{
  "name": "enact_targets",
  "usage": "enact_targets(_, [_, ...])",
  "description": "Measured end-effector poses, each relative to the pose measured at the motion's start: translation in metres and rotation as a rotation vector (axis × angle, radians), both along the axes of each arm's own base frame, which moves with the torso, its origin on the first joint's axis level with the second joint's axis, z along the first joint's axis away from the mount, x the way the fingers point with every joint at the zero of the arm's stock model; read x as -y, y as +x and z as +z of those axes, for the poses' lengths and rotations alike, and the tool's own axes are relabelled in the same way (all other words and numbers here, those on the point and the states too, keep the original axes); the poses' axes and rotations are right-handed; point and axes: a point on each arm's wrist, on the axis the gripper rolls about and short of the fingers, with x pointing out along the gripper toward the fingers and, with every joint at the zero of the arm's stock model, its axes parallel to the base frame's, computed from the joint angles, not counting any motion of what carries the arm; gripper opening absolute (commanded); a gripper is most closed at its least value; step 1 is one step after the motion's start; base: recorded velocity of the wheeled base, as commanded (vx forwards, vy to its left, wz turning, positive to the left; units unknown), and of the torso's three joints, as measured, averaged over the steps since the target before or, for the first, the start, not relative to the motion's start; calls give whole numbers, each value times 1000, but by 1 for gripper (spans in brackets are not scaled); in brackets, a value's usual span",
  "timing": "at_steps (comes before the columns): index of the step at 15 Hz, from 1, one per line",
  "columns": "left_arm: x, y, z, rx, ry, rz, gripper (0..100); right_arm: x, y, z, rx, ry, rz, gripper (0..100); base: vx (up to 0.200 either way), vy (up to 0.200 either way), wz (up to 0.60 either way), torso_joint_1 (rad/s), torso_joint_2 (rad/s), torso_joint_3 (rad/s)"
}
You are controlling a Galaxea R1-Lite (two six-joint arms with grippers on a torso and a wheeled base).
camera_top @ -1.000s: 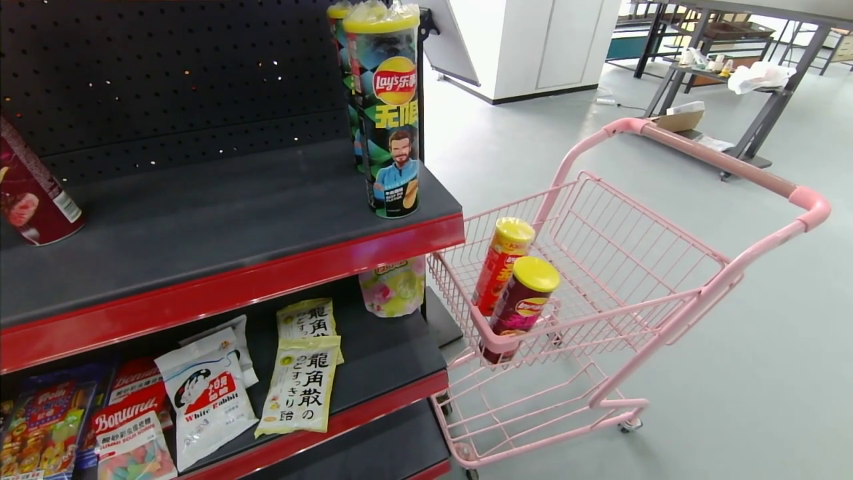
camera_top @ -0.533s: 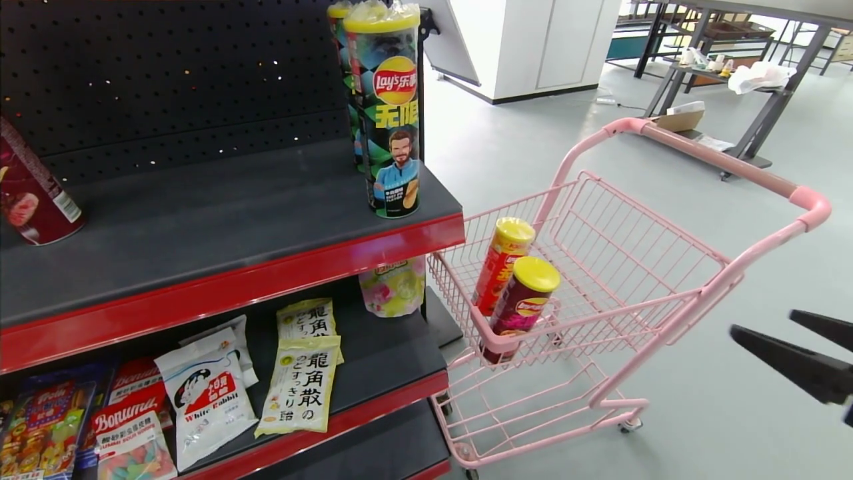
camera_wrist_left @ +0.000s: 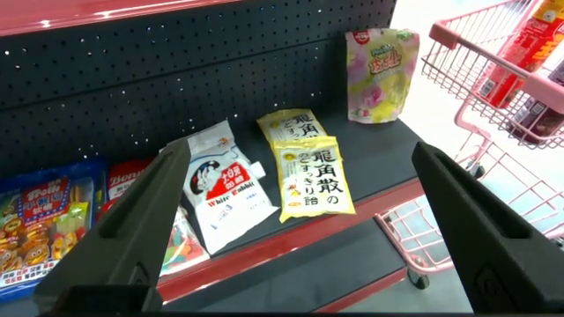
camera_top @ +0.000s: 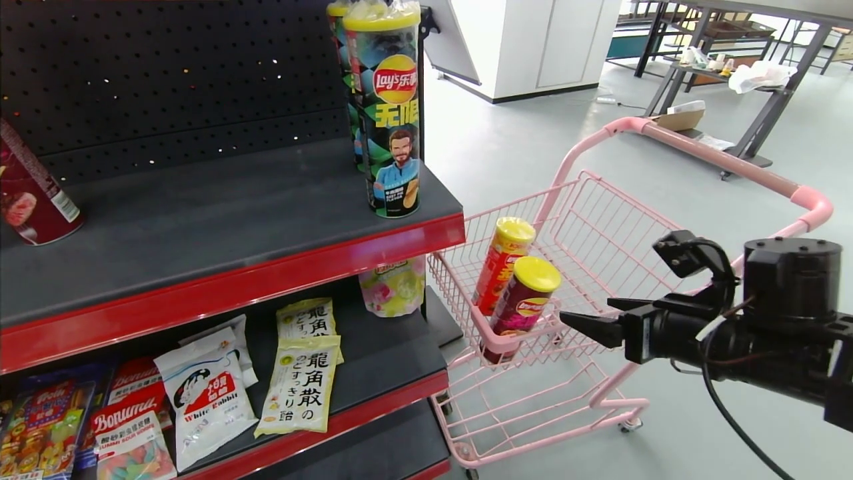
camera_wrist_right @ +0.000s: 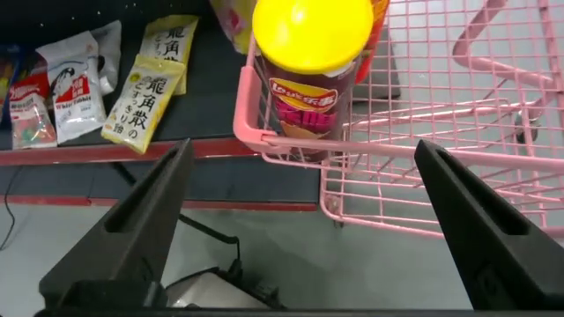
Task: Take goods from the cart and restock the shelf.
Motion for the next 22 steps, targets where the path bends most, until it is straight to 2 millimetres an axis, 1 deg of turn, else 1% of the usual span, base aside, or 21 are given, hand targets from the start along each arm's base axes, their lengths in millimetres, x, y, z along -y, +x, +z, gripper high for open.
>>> enact_targets(1, [0,0,0,0,0,0,100,-4,10,-5,-8,0,4,100,0,0,0,0,0,0])
enact_targets(4, [0,0,0,0,0,0,100,-15,30,-18,-14,0,17,100,0,0,0,0,0,0])
enact_targets(9, [0,0,0,0,0,0,100,-28,60,-33,-34,5,21,100,0,0,0,0,0,0])
enact_targets(12, [0,0,0,0,0,0,100,-35,75,-44,-46,3,26,100,0,0,0,0,0,0])
enact_targets(16, [0,0,0,0,1,0,100,-43,94,-57,-10,15,26,100,0,0,0,0,0,0])
enact_targets(19, [0,0,0,0,3,0,100,-51,103,-66,-26,31,28,100,0,0,0,0,0,0])
enact_targets(20, [0,0,0,0,3,0,100,-53,106,-68,-28,35,24,0,0,0,0,0,0,0])
enact_targets(22, [0,0,0,1,4,0,100,-55,109,-71,-32,47,18,0,0,0,0,0,0,0])
